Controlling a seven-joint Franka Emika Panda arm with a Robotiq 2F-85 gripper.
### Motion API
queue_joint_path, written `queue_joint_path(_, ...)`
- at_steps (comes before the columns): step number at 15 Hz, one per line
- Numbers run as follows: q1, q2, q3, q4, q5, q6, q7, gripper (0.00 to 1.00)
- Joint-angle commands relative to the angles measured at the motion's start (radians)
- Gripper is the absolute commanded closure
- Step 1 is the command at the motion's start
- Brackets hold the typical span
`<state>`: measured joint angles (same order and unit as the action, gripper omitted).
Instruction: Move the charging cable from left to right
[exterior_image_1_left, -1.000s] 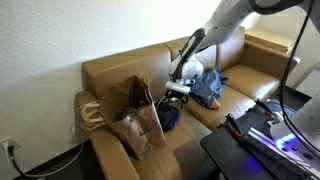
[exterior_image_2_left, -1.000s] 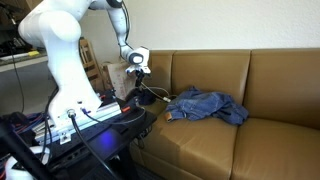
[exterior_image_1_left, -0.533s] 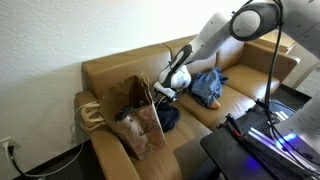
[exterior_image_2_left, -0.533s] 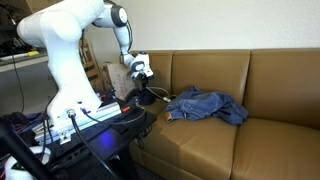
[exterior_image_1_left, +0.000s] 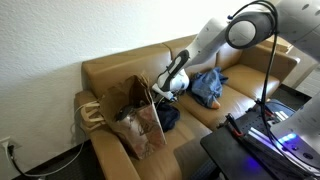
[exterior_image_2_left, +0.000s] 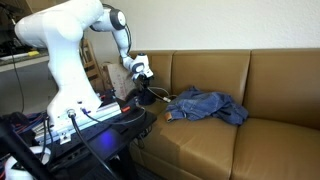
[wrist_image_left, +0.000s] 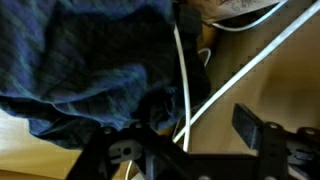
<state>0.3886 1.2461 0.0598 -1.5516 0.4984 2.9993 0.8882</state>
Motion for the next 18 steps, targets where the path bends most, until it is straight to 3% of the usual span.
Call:
queue_joint_path(1,-0.003,0.002,0.02,-0.011,-0.02,0.046,0.013,0.47)
queue_joint_path(8,0.015,-0.007,0.004,-0.029,-0.012,0.076,0.032,0.95)
queue_joint_path(9,0.016,-0.007,0.001,-0.031,-0.011,0.079,0.035,1.0)
queue_joint_path(13,0.005,-0.006,0.006,-0.031,-0.006,0.082,0.053,0.99)
queue_joint_path(14,-0.037,-0.005,0.049,-0.025,-0.005,0.081,0.035,0.99)
queue_joint_path(17,-0.263,-0.002,0.293,-0.044,0.024,0.173,-0.133,0.99)
queue_joint_path(18,-0.328,-0.049,0.363,-0.098,0.051,0.207,-0.196,0.99)
